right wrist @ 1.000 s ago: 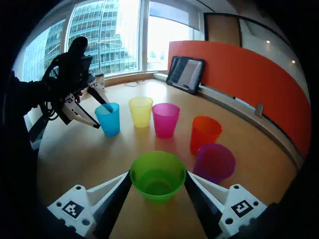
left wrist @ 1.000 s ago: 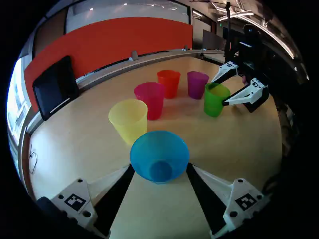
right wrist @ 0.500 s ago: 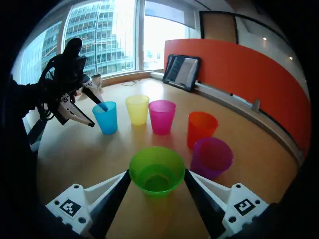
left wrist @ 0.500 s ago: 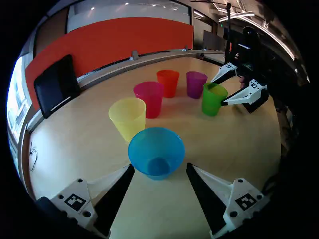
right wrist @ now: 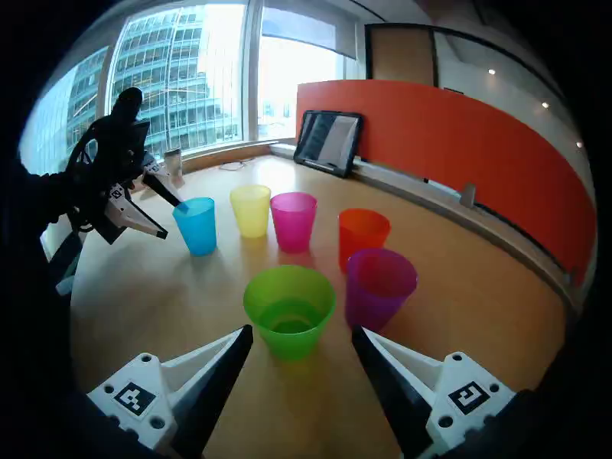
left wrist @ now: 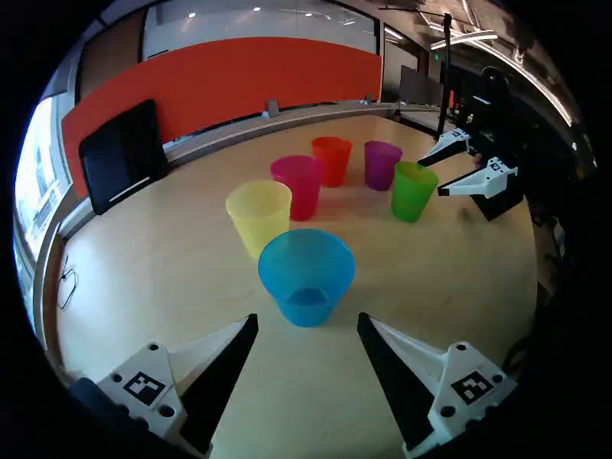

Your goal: Pour water

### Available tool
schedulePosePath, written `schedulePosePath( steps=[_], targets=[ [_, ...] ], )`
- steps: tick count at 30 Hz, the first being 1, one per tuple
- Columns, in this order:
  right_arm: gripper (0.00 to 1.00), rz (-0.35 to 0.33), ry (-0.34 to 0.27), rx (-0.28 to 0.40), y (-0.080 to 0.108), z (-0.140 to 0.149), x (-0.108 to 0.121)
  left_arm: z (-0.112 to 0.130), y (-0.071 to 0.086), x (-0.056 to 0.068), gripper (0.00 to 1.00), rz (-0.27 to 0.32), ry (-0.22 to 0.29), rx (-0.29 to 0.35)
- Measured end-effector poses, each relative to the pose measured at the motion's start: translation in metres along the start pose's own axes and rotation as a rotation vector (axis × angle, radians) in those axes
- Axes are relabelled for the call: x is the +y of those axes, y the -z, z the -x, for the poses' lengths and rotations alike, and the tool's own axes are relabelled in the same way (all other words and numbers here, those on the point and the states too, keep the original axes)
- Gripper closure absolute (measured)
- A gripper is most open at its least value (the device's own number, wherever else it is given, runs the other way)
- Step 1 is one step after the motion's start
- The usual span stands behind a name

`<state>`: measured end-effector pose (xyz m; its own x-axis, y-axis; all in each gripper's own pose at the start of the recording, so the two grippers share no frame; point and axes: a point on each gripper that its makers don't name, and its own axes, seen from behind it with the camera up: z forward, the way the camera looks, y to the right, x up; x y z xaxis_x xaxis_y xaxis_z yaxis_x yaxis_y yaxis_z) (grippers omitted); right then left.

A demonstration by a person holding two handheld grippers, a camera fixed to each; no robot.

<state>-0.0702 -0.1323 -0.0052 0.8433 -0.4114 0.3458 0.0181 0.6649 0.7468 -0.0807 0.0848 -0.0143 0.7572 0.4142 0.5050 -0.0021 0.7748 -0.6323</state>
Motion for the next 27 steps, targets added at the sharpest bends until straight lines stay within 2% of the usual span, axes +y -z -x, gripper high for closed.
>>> schedulePosePath(
  steps=[12,17,27],
  targets=[
    [0.0,0.084,-0.061,0.071,0.037,-0.003,0.006,0.008,0.026,-0.007,0.04,-0.069,0.048,0.036],
    [0.0,0.131,-0.093,0.111,0.05,-0.007,0.007,0.007,0.037,-0.008,0.03,-0.114,0.067,0.079],
    [0.0,0.242,-0.141,0.187,0.074,-0.02,0.02,-0.001,0.054,-0.033,0.03,-0.246,0.138,0.195]
  ],
)
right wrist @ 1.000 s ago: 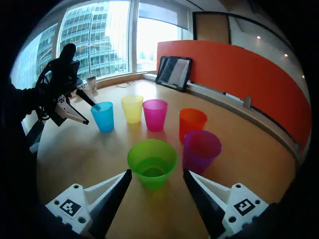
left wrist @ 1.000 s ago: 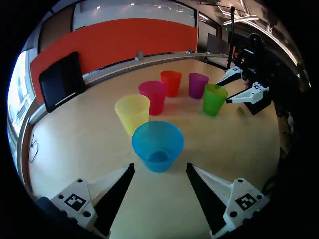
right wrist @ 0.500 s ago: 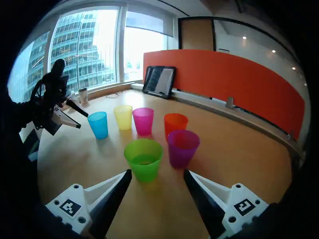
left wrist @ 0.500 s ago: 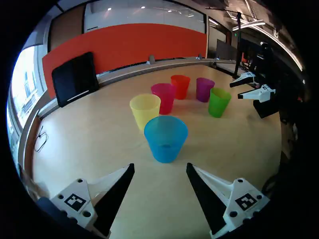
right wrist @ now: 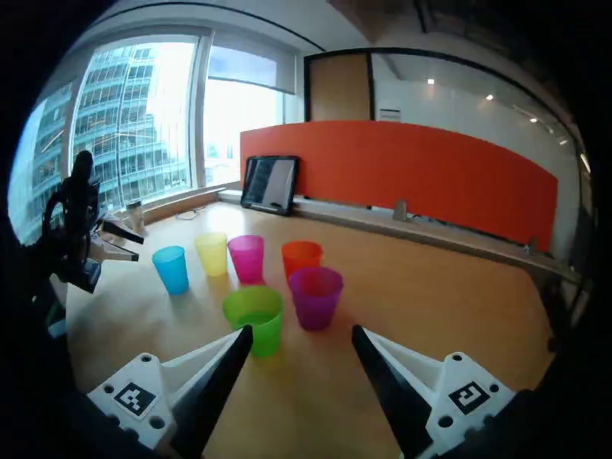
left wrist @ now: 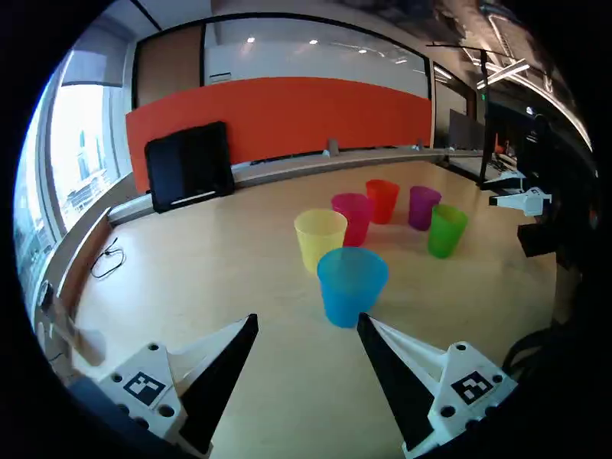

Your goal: Pour water

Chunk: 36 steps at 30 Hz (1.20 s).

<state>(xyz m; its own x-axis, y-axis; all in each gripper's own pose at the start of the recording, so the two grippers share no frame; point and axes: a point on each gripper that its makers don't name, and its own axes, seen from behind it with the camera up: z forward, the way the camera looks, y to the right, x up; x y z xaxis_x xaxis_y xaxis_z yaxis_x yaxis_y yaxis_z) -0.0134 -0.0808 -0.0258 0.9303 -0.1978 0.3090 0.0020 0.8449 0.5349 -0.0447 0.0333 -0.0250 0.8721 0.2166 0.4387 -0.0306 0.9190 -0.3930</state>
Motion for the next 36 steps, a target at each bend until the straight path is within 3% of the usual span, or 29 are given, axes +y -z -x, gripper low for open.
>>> schedulePosePath(
  steps=[9,12,21,29,36],
  targets=[
    [0.0,0.153,-0.027,0.103,0.007,-0.023,0.027,-0.022,0.004,-0.021,0.03,-0.1,0.065,0.132],
    [0.0,0.189,-0.047,0.128,0.008,-0.027,0.033,-0.024,0.004,-0.024,0.03,-0.118,0.082,0.154],
    [0.0,0.31,-0.092,0.207,0.017,-0.035,0.055,-0.045,0.016,-0.031,0.03,-0.192,0.053,0.256],
    [0.0,0.429,-0.106,0.283,0.032,-0.047,0.073,-0.063,0.026,-0.032,0.04,-0.254,0.064,0.336],
    [0.0,0.465,-0.108,0.311,0.038,-0.048,0.074,-0.074,0.036,-0.031,0.03,-0.299,0.099,0.398]
  ],
)
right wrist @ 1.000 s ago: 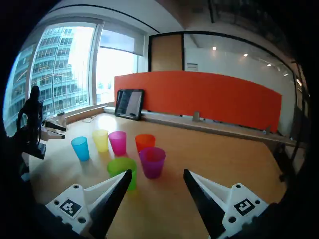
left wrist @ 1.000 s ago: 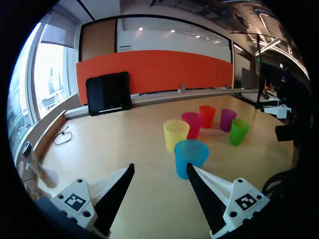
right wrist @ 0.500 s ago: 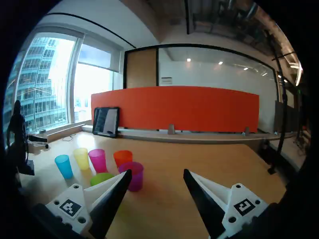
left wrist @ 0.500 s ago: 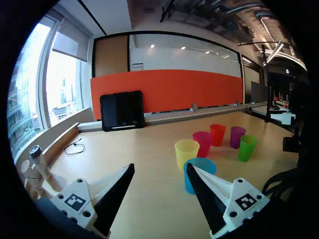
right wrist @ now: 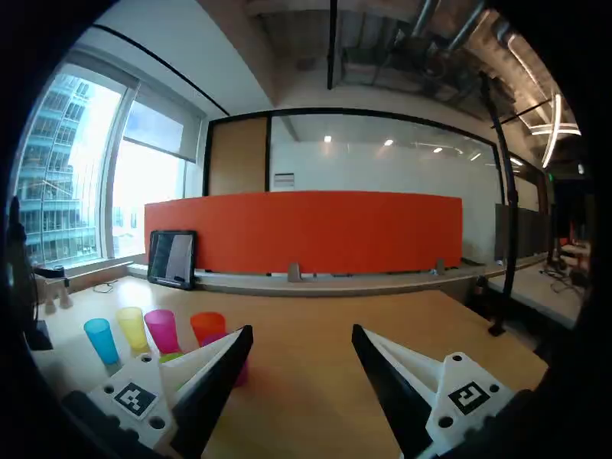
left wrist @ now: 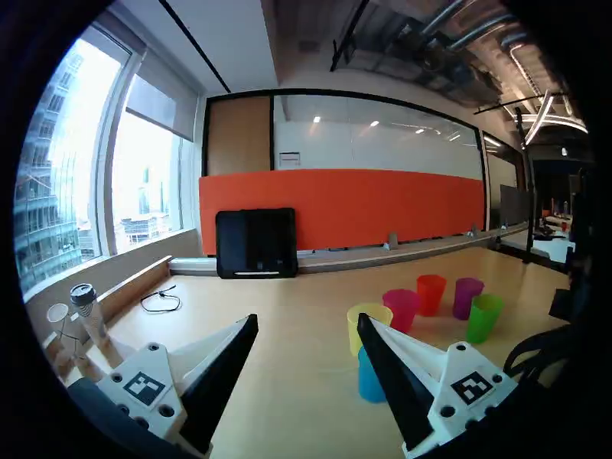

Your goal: Pour water

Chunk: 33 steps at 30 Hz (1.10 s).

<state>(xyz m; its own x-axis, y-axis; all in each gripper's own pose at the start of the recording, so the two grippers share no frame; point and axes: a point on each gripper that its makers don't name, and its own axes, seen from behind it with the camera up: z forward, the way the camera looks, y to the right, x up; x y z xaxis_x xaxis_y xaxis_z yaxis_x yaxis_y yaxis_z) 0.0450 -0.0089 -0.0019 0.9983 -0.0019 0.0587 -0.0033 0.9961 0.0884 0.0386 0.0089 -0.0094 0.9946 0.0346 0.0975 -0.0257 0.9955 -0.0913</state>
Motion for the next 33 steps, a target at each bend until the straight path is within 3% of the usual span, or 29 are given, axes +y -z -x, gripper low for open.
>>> schedulePosePath(
  steps=[6,15,24,33],
  targets=[
    [0.0,0.034,0.005,0.039,0.006,-0.008,0.001,-0.007,0.002,-0.003,0.04,-0.037,-0.007,0.04],
    [0.0,0.053,-0.037,0.084,0.016,-0.019,0.002,-0.019,0.003,-0.002,0.03,-0.071,-0.012,0.115],
    [0.0,0.041,-0.043,0.114,0.023,-0.03,-0.004,-0.013,0.001,-0.005,0.03,-0.099,-0.044,0.148],
    [0.01,0.045,-0.031,0.114,0.024,-0.037,-0.007,-0.003,0.0,-0.003,0.03,-0.103,-0.026,0.165]
  ],
)
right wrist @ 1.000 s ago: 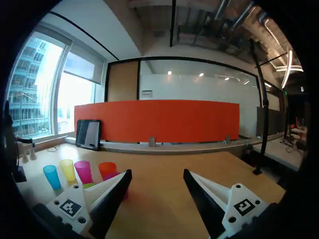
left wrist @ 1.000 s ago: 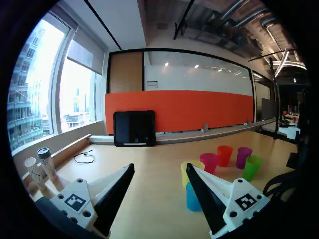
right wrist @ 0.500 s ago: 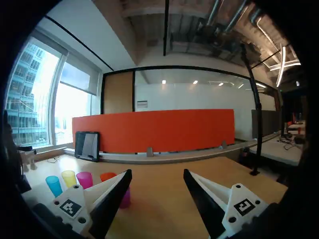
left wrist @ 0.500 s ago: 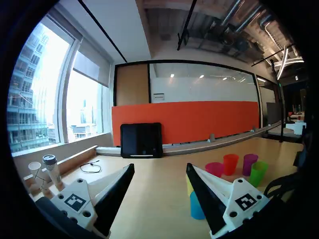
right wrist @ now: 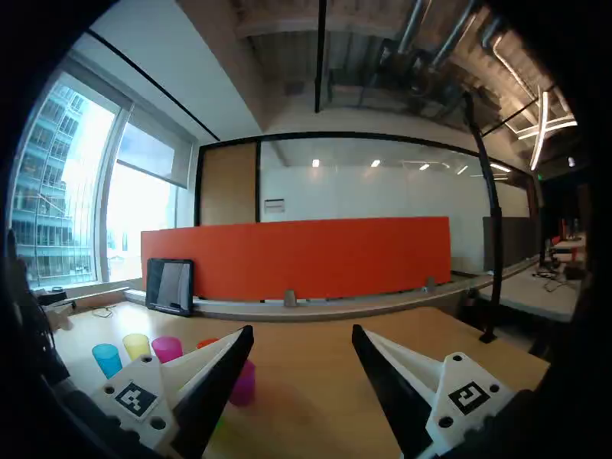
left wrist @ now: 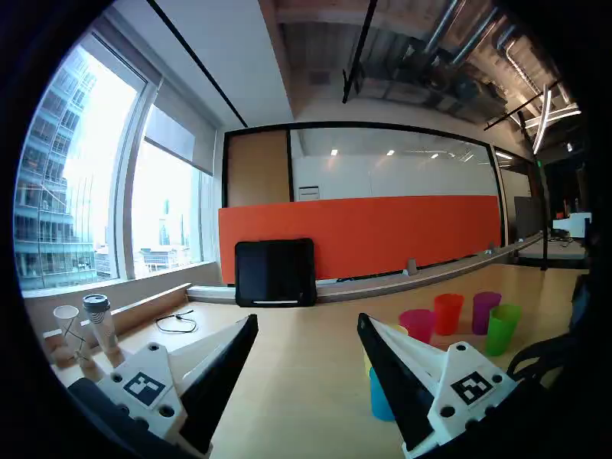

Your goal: Pour water

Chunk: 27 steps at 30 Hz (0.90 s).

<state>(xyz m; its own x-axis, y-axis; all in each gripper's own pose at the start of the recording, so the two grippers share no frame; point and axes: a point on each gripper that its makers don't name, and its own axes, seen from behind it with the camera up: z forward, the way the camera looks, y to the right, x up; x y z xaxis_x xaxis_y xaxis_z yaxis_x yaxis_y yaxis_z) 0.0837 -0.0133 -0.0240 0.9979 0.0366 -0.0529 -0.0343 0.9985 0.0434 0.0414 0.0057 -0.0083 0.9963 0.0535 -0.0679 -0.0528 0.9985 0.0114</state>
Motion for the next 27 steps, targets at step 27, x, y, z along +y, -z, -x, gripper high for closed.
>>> schedulePosePath(
  steps=[27],
  targets=[
    [0.0,0.004,0.021,0.009,0.001,-0.017,-0.004,0.031,-0.003,-0.003,0.03,-0.004,0.039,-0.031]
  ],
)
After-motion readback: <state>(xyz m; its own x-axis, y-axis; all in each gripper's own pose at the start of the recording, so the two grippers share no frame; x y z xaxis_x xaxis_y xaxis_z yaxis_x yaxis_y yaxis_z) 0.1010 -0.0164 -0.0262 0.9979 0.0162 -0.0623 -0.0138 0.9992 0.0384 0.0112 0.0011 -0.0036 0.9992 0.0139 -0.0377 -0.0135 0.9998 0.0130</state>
